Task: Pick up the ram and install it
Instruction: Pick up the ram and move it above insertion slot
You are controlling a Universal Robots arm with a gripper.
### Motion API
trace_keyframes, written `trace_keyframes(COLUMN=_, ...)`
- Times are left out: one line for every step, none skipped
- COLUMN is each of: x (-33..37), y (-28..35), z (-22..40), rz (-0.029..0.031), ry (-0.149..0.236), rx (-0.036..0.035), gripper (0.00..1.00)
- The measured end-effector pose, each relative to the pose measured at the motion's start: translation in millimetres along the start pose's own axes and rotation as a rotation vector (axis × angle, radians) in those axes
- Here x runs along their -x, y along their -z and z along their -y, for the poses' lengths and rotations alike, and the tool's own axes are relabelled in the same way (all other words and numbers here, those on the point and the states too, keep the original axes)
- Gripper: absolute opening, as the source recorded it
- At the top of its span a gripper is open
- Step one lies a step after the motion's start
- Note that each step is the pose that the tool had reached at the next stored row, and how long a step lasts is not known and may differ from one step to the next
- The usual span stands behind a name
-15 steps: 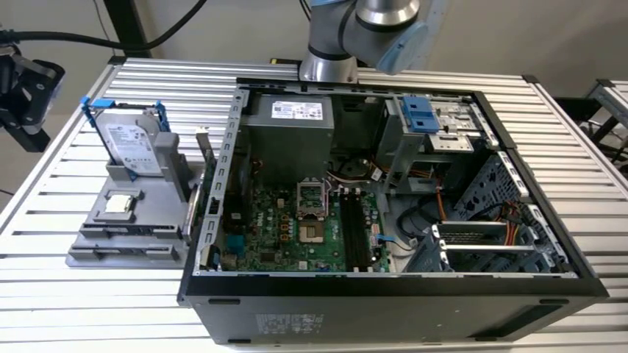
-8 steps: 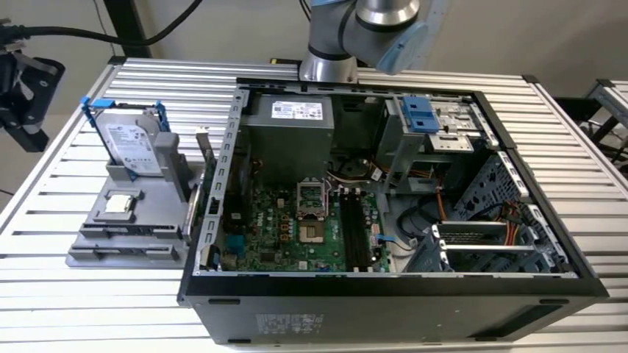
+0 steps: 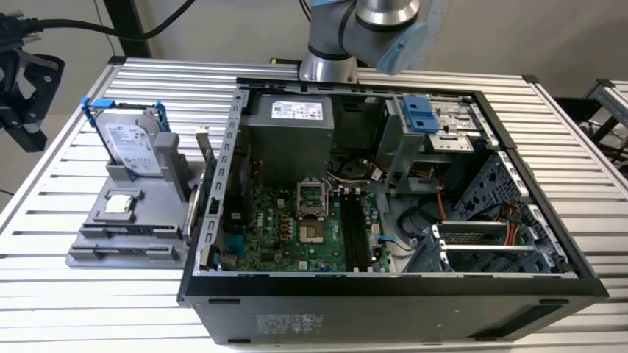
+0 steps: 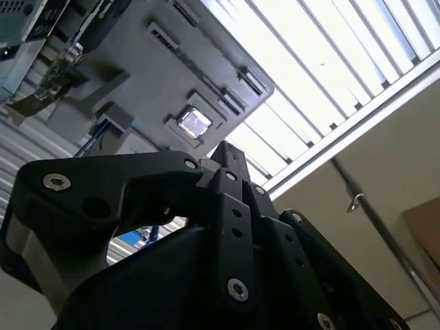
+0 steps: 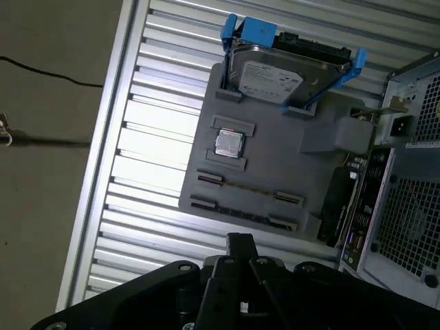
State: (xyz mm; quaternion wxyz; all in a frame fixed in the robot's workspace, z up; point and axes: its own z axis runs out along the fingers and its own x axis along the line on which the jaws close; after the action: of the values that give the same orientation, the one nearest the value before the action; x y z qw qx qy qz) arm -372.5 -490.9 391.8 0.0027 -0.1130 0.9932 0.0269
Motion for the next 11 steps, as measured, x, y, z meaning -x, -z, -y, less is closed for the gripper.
trace_keyframes(x=0.0, y=0.0, z=0.0, rz=-0.0001, ry=0.002, rx=0.0001, gripper=0.0)
trace_keyframes(x=0.0, y=0.0, z=0.0, rz=-0.0001, ry=0.002, rx=0.0001, gripper=0.0)
trace_keyframes(x=0.0, y=0.0, z=0.0, rz=-0.0002, ry=0.003, rx=0.0001, gripper=0.0)
trace_keyframes(x=0.0, y=0.0, z=0.0, rz=-0.0002, ry=0.003, rx=0.0, gripper=0.0)
trace_keyframes(x=0.0, y=0.0, z=0.0, rz=-0.0003, ry=0.004, rx=0.0, gripper=0.0)
trace_keyframes(x=0.0, y=0.0, z=0.0, rz=-0.0006, ry=0.01, rx=0.0001, gripper=0.0)
trace_keyframes(x=0.0, y=0.0, z=0.0, rz=-0.0012, ry=0.021, rx=0.0003, gripper=0.0)
trace_keyframes(x=0.0, y=0.0, z=0.0, rz=-0.0019, ry=0.036, rx=0.0004, gripper=0.0)
trace_keyframes(x=0.0, y=0.0, z=0.0, rz=-0.0028, ry=0.052, rx=0.0006, gripper=0.0)
trace_keyframes(x=0.0, y=0.0, z=0.0, rz=-0.0037, ry=0.07, rx=0.0008, gripper=0.0)
trace_keyframes(x=0.0, y=0.0, z=0.0, rz=-0.0047, ry=0.089, rx=0.001, gripper=0.0)
